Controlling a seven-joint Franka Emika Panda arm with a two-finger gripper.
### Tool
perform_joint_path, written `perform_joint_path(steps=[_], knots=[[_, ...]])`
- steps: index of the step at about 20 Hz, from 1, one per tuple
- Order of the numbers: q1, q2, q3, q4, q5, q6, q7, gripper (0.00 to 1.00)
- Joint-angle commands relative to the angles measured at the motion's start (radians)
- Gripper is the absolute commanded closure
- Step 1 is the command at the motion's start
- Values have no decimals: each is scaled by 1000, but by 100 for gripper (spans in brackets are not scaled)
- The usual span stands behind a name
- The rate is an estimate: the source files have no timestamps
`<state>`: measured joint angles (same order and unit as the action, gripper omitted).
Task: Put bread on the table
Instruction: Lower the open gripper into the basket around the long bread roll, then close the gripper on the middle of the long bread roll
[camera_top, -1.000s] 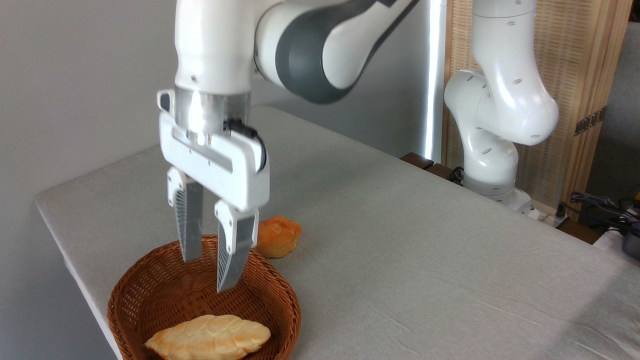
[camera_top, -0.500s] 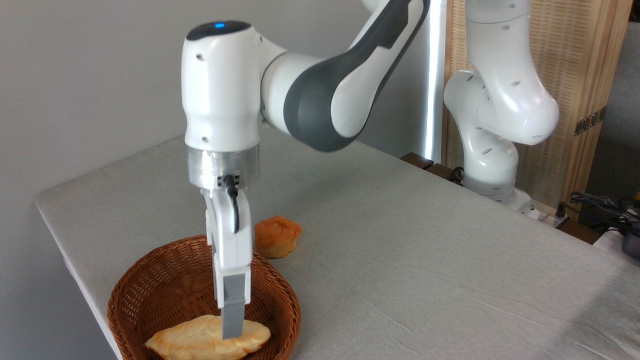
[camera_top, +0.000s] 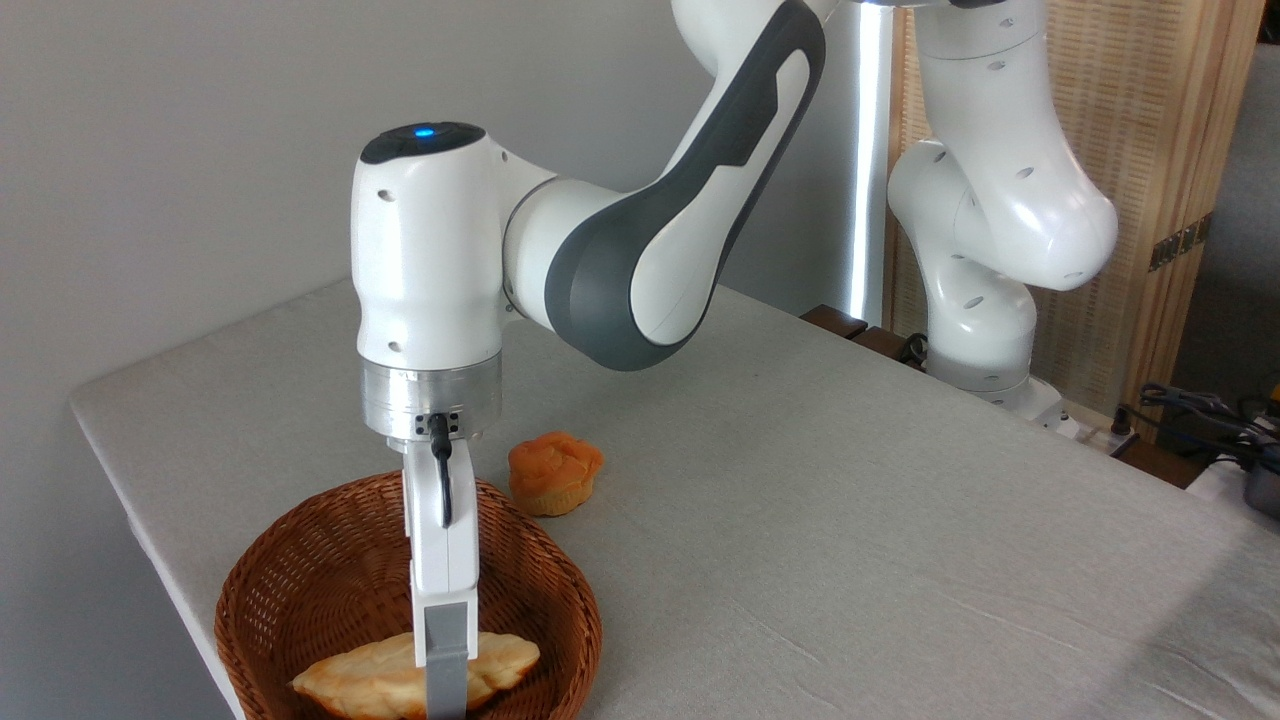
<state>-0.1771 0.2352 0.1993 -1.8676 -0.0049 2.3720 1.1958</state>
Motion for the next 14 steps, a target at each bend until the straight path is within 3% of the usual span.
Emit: perform_joint_path(steps=[1, 7, 8, 9, 11, 12, 14], knots=[[1, 25, -15, -1, -3, 49, 22, 0], [1, 30, -17, -1, -3, 50, 22, 0], [1, 29, -17, -1, -3, 50, 22, 5], [1, 29, -17, -1, -3, 50, 22, 18], [1, 27, -17, -1, -4, 49, 22, 59], [-1, 27, -17, 1, -6, 50, 22, 69], [-1, 27, -17, 1, -6, 49, 22, 70]])
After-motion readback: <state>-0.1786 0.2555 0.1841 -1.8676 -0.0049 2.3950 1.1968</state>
